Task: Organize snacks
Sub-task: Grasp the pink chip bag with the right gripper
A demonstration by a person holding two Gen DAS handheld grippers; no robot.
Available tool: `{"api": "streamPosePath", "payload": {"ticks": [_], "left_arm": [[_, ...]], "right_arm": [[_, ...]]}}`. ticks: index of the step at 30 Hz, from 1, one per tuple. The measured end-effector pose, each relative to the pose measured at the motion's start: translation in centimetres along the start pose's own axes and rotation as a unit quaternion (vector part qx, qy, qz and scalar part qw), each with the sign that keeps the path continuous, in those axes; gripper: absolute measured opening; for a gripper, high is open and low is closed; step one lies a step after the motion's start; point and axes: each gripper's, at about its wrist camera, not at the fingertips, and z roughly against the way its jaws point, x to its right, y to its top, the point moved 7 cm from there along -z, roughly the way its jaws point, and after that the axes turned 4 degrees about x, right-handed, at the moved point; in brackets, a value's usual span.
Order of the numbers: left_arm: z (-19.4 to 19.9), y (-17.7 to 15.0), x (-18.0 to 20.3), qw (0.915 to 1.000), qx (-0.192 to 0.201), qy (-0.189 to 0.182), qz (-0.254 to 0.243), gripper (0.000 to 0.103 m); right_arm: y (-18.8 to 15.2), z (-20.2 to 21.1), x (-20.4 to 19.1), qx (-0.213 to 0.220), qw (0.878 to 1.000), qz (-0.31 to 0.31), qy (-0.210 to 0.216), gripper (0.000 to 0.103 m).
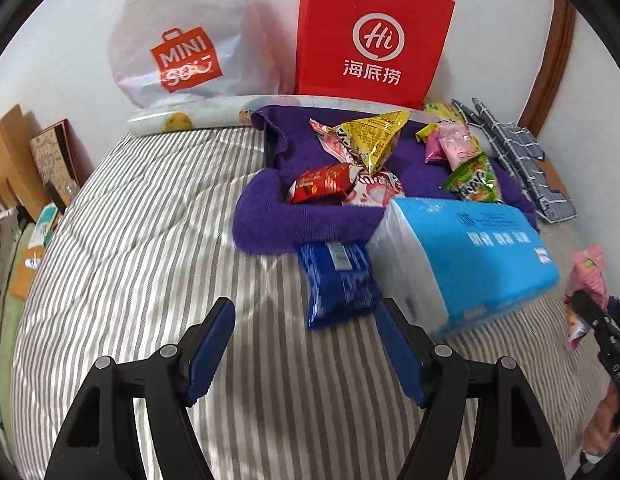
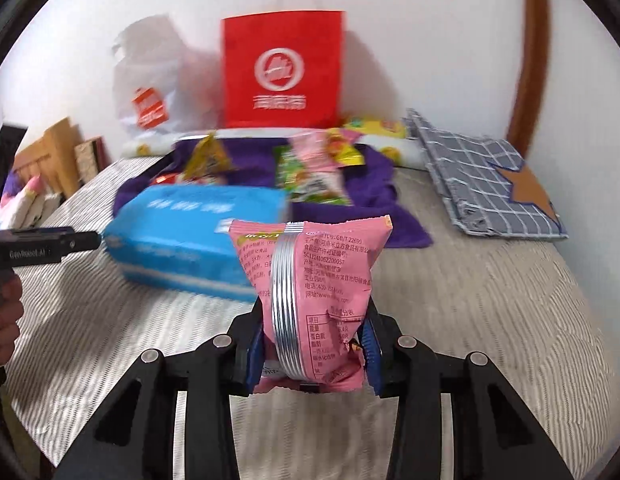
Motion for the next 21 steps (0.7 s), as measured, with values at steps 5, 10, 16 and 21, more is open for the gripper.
{"api": "streamPosePath", "payload": {"ticks": [5, 10, 16, 21], "left_arm": [[-1.7, 0.5, 0.3, 0.9998, -0.009, -0.020, -0.002, 0.071], [-2.7, 0.5, 0.9, 0.9992, -0.007, -0.037, -0.015, 0.070], [-3.5, 0.2, 1.0, 0.9985, -0.018, -0.040, -0.031, 0.058], [-3.1, 0.0, 1.9, 0.9975, -0.013, -0.052, -0.047, 0.037]], "right_arm": [[-0.2, -1.8, 1.1, -0.010, 1.000, 0.006, -0.012, 0.040], [-0.7, -2.8, 1.2, -0.033, 0.999, -0.012, 0.009, 0.040], [-1.4, -3.8, 1.2, -0.062, 0.998, -0.022, 0.022, 0.040], [-1.5, -3.8, 1.4, -0.066, 0.997, -0.030, 0.030, 0.040]]}}
